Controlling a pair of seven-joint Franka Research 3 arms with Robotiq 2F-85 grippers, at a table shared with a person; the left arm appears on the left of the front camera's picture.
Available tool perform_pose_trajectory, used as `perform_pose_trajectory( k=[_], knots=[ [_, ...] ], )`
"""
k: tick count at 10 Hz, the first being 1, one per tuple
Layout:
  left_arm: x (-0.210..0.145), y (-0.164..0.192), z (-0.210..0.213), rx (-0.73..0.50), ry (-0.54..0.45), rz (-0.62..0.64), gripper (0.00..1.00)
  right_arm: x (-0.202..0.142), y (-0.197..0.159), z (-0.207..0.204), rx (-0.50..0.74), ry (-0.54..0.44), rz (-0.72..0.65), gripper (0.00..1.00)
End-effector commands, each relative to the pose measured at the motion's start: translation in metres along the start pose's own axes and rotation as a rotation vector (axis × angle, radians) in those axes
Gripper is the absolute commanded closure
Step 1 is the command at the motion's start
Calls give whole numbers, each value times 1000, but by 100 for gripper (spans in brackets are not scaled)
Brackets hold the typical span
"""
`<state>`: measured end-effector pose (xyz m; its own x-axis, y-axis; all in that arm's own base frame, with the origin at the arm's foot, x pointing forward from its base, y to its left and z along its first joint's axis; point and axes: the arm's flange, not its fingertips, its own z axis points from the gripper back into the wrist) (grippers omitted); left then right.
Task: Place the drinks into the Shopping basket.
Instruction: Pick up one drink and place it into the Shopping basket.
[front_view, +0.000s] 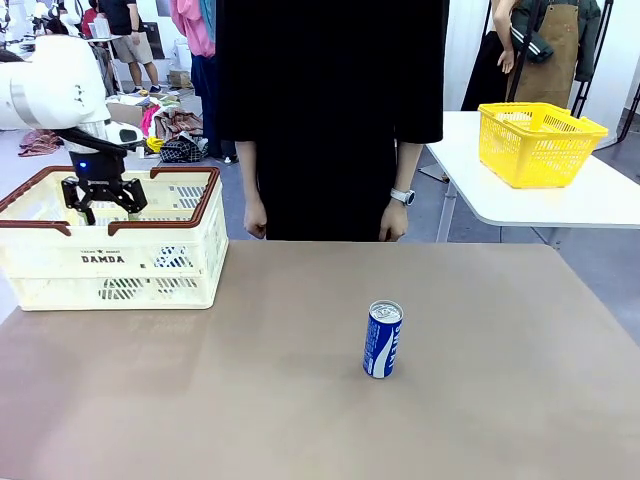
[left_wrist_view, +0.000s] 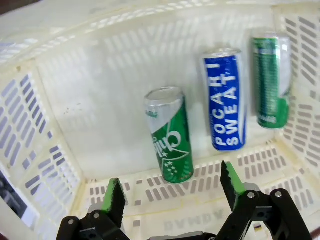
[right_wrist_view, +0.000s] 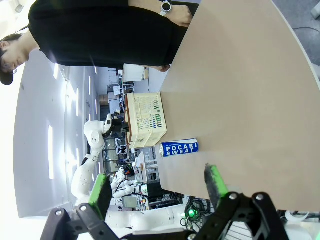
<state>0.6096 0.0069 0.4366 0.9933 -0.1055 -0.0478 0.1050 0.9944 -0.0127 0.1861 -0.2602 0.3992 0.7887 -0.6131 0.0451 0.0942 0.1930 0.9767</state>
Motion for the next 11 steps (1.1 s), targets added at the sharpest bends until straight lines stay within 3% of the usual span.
perform_pose_trajectory(
  k=[1, 2, 4, 7, 8, 9, 10, 11],
  knots=[
    [-32, 26, 31, -218, -19, -123, 0, 0, 2, 0, 6, -1, 10, 0],
    [-54, 44, 50, -354, -61, -204, 0, 0, 2, 0, 6, -1, 10, 0],
    [-101, 82, 71, -721, -191, -88, 0, 0, 2, 0, 6, -1, 10, 0],
    [-183, 170, 77, -1363, -514, -66, 0, 0, 2, 0, 6, -1, 10, 0],
    [-193, 189, 63, -1495, -521, -30, 0, 0, 2, 0, 6, -1, 10, 0],
    [-193, 202, 46, -1560, -506, -33, 0, 0, 2, 0, 6, -1, 10, 0],
    [-190, 205, 36, -1563, -433, -120, 0, 0, 2, 0, 6, -1, 10, 0],
    [-214, 201, 69, -1303, -479, -15, 0, 0, 2, 0, 6, -1, 10, 0]
  ],
)
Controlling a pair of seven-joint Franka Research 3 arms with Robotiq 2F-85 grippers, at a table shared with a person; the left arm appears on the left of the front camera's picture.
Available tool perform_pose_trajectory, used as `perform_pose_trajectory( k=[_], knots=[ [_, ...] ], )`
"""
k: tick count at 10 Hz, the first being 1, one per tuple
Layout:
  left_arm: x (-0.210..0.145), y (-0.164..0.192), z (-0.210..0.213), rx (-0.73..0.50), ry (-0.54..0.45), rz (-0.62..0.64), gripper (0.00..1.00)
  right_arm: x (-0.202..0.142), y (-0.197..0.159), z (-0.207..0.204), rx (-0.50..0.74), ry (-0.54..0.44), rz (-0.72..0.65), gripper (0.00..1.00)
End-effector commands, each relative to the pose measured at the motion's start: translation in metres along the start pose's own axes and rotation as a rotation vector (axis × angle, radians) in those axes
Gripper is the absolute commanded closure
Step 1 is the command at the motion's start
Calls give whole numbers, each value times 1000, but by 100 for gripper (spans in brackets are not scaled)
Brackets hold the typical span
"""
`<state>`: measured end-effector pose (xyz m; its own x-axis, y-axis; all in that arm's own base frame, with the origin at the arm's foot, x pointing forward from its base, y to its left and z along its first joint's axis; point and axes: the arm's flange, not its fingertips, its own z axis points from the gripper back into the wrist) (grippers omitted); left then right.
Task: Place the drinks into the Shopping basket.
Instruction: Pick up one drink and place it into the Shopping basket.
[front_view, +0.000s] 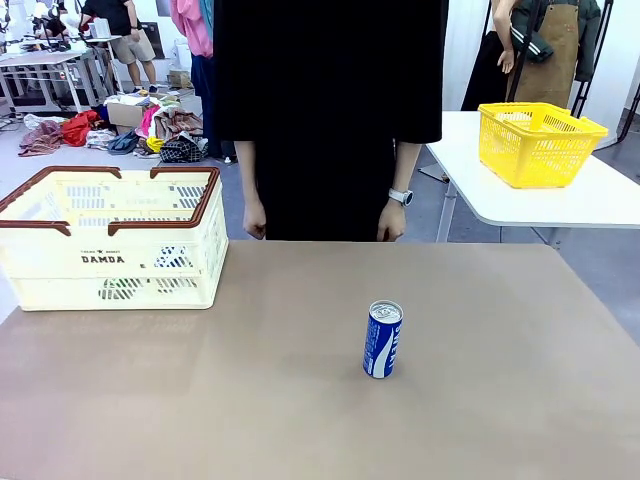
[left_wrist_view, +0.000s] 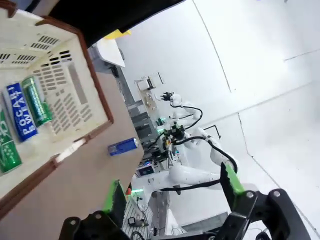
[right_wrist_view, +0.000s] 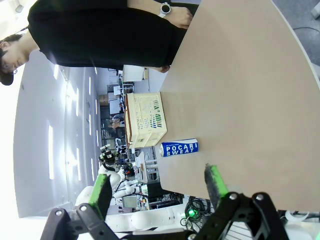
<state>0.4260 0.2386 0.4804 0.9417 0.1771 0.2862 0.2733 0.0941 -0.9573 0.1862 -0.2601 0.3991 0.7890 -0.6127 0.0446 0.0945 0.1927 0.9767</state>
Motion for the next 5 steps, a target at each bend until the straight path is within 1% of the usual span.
perform_pose_trajectory(
  k=[1, 5],
  knots=[
    [3, -33, -6, 149, 14, -17, 0, 0, 2, 0, 6, -1, 10, 0],
    [3, -33, -6, 149, 14, -17, 0, 0, 2, 0, 6, -1, 10, 0]
  ],
)
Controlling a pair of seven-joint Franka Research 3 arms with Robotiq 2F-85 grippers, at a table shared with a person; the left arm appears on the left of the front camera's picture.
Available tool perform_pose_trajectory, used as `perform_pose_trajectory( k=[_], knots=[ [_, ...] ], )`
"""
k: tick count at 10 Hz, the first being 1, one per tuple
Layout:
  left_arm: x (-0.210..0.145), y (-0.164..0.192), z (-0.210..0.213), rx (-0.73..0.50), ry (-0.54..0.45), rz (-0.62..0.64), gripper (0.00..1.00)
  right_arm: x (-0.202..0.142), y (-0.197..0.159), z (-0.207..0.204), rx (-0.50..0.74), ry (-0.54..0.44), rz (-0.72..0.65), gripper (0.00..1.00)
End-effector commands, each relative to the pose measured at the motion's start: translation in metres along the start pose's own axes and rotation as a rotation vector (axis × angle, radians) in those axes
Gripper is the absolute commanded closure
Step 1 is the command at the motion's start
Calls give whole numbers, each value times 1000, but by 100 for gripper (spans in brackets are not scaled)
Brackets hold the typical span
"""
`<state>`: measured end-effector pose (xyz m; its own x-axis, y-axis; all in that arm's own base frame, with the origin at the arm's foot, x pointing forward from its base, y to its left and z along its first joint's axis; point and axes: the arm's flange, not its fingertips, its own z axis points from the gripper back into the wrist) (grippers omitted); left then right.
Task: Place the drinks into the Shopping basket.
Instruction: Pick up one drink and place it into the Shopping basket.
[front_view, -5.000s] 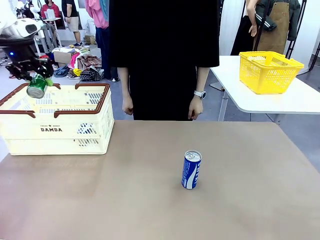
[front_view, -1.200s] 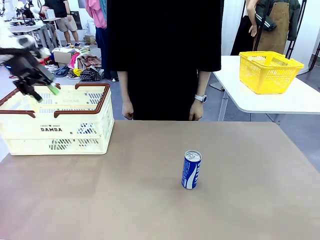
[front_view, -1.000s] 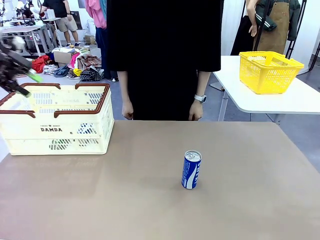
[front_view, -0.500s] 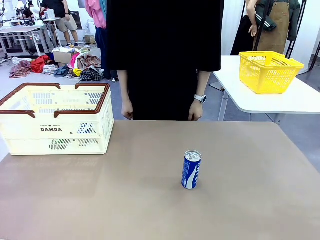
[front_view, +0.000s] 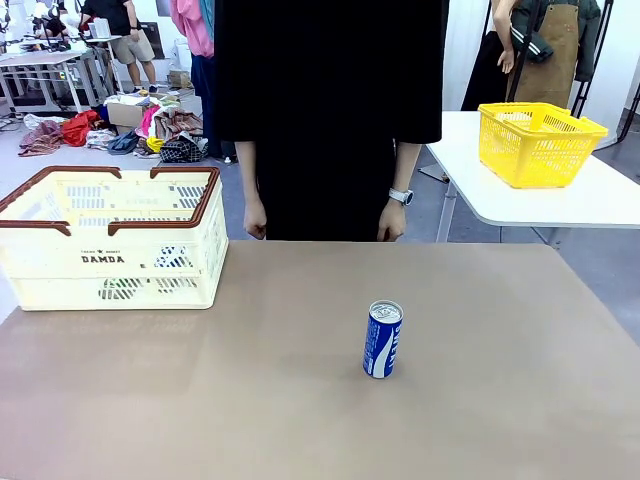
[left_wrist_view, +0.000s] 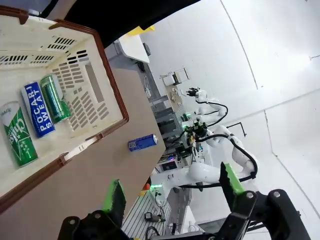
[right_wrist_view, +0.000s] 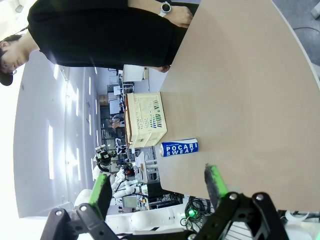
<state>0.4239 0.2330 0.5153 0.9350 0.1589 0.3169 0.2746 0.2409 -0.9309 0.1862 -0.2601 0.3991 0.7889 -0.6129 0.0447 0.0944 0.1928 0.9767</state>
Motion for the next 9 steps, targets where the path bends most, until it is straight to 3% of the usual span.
perform_pose_trajectory(
  k=[1, 9],
  knots=[
    [-4, 1, -3, 3, 3, 17, 0, 0, 2, 0, 6, -1, 10, 0],
    [-4, 1, -3, 3, 3, 17, 0, 0, 2, 0, 6, -1, 10, 0]
  ],
)
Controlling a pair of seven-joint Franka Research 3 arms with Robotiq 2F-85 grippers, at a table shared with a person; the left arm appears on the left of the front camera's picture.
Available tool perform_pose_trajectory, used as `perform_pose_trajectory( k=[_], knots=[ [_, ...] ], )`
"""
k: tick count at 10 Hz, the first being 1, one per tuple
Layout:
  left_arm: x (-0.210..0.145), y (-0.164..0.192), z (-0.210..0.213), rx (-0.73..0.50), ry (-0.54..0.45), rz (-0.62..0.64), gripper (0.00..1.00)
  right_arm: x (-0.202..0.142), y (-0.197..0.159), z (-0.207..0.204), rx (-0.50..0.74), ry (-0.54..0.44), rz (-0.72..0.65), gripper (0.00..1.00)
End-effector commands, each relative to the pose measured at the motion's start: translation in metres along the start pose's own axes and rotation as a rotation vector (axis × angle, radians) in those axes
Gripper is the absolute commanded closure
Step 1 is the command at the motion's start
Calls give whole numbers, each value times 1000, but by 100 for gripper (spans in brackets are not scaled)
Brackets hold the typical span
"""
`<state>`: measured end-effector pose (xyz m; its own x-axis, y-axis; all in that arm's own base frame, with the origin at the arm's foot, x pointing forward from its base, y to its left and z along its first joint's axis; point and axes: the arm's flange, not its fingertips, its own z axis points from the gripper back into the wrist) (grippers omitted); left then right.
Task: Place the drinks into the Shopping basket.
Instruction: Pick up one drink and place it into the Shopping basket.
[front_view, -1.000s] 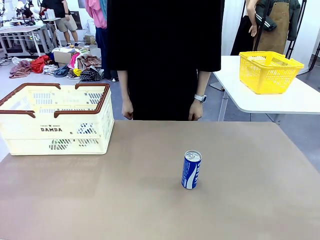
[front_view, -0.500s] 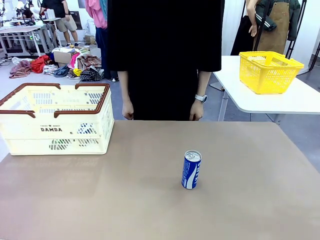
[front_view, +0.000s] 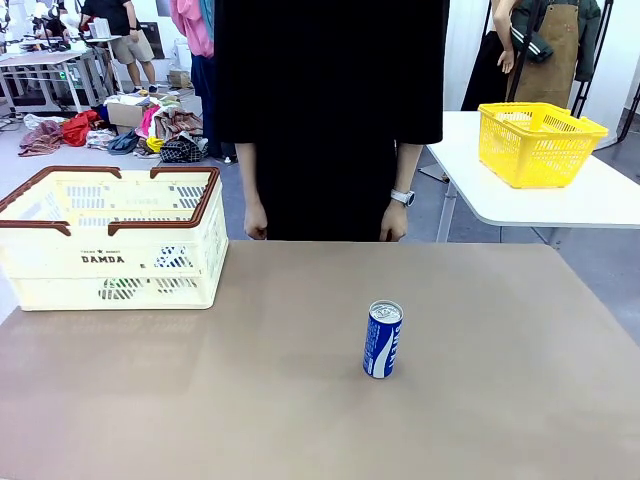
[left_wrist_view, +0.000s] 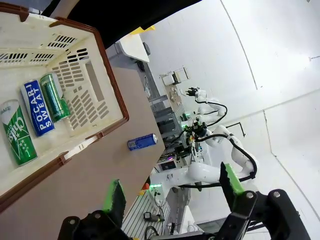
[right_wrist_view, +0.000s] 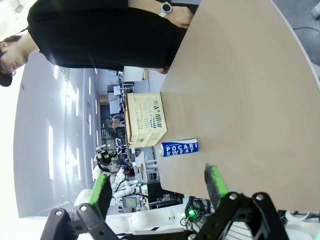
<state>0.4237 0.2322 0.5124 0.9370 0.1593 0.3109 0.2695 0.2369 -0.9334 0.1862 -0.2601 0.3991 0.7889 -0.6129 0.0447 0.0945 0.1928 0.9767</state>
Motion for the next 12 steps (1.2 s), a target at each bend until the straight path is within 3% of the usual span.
perform_pose_trajectory(
  k=[1, 5, 6, 7, 8, 9, 11, 12],
  knots=[
    [-2, -2, -2, 7, 2, 11, 0, 0, 2, 0, 6, -1, 10, 0],
    [0, 0, 0, 0, 0, 0, 0, 0, 2, 0, 6, -1, 10, 0],
    [11, -30, -23, -36, 14, 164, 0, 0, 2, 0, 6, -1, 10, 0],
    [16, -77, -69, 89, 67, 200, 0, 0, 2, 0, 6, -1, 10, 0],
    [4, -120, -119, 216, 168, 170, 0, 0, 2, 0, 6, -1, 10, 0],
    [-15, -152, -174, 346, 208, 150, 0, 0, 2, 0, 6, -1, 10, 0],
    [-57, -179, -289, 497, 181, 302, 0, 0, 2, 0, 6, -1, 10, 0],
    [-75, -181, -335, 515, 219, 346, 0, 0, 2, 0, 6, -1, 10, 0]
  ],
)
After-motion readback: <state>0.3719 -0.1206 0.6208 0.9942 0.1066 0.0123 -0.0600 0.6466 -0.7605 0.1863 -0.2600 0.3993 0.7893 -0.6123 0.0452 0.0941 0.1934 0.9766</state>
